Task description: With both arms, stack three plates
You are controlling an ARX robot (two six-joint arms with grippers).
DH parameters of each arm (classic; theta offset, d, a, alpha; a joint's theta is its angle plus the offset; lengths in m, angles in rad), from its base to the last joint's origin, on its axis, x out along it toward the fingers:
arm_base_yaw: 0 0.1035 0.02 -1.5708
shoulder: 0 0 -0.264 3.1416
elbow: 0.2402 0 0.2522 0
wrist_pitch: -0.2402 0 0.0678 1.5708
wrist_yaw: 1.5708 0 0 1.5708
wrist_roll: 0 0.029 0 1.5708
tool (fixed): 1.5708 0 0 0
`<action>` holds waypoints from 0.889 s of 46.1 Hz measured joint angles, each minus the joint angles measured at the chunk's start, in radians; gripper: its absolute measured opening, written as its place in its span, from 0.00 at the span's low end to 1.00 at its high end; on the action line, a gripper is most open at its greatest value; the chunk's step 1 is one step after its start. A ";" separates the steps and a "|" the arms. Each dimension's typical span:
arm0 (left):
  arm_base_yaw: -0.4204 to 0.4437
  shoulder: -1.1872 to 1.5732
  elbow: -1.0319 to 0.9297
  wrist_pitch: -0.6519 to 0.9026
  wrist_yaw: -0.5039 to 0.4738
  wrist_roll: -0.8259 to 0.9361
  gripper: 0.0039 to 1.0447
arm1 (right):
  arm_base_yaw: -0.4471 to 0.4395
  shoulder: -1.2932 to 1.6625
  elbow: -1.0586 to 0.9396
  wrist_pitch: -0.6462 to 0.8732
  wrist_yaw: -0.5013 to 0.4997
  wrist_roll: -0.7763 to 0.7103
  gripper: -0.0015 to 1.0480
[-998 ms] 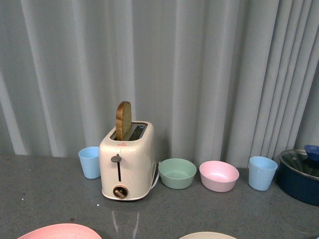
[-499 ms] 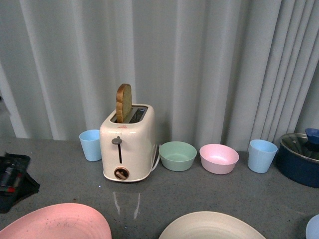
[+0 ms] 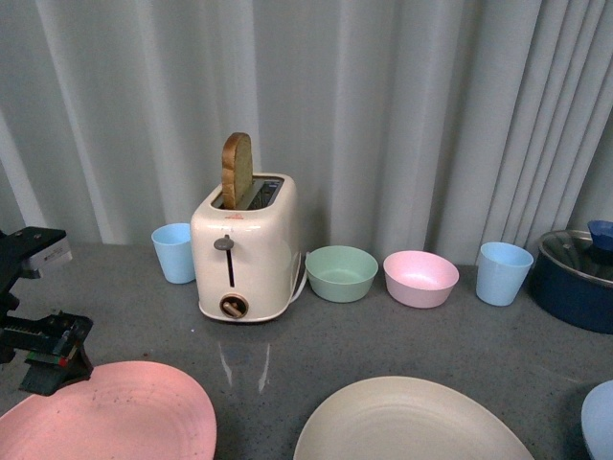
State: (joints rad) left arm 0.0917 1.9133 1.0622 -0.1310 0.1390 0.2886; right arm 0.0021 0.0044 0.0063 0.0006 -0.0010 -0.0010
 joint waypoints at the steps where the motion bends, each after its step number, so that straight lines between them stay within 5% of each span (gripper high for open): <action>1: 0.010 0.011 0.005 -0.002 0.001 0.005 0.94 | 0.000 0.000 0.000 0.000 0.000 0.000 0.93; 18: 0.124 0.083 0.051 -0.057 0.074 0.055 0.94 | 0.000 0.000 0.000 0.000 0.000 0.000 0.93; 41: 0.149 0.169 0.060 -0.029 0.101 0.086 0.94 | 0.000 0.000 0.000 0.000 0.000 0.000 0.93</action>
State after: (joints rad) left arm 0.2405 2.0819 1.1225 -0.1600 0.2398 0.3748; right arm 0.0021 0.0044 0.0063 0.0006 -0.0010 -0.0010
